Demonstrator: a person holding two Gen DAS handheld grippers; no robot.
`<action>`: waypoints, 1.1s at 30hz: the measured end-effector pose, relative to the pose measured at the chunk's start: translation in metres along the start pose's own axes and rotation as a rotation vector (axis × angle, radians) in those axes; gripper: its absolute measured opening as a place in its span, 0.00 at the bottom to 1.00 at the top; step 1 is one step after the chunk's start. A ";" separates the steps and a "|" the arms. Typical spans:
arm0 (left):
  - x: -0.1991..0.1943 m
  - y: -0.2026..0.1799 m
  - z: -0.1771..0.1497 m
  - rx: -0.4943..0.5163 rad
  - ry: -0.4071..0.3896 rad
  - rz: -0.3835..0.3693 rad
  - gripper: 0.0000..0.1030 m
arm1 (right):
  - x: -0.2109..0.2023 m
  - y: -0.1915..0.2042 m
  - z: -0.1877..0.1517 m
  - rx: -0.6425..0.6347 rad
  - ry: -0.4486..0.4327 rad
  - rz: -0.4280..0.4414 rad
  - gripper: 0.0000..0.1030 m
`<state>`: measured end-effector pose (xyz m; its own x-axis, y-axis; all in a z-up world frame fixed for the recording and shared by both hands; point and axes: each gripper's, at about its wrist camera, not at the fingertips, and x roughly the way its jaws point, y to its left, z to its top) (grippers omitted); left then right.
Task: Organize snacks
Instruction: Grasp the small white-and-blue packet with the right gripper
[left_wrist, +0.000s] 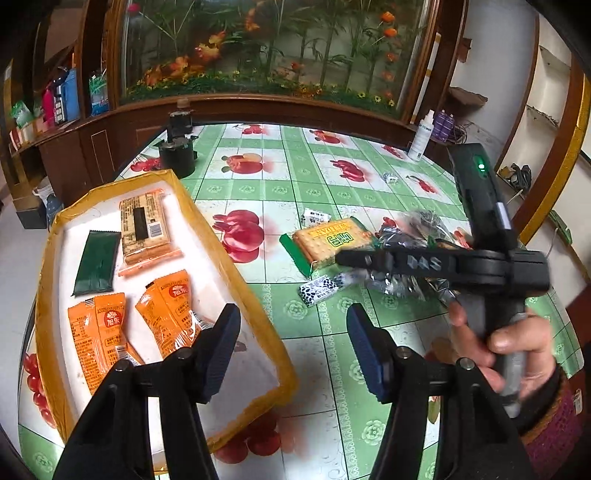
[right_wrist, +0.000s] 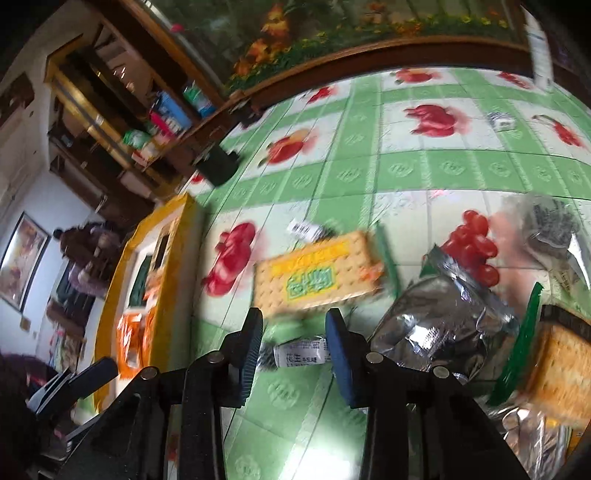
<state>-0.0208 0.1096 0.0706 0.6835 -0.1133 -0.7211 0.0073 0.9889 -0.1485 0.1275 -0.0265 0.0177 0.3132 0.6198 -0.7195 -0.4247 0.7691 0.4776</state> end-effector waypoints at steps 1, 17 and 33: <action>-0.001 0.001 0.000 -0.003 -0.001 0.005 0.58 | 0.001 0.001 -0.002 -0.007 0.041 0.011 0.37; 0.000 0.016 0.005 -0.021 0.025 -0.051 0.58 | 0.003 0.040 -0.025 -0.320 0.058 -0.072 0.37; 0.076 -0.021 0.043 0.208 0.218 -0.074 0.46 | -0.042 -0.009 -0.001 -0.024 -0.087 -0.015 0.20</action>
<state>0.0629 0.0844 0.0481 0.5028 -0.1816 -0.8451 0.2156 0.9731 -0.0809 0.1177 -0.0597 0.0432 0.3923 0.6200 -0.6795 -0.4394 0.7753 0.4537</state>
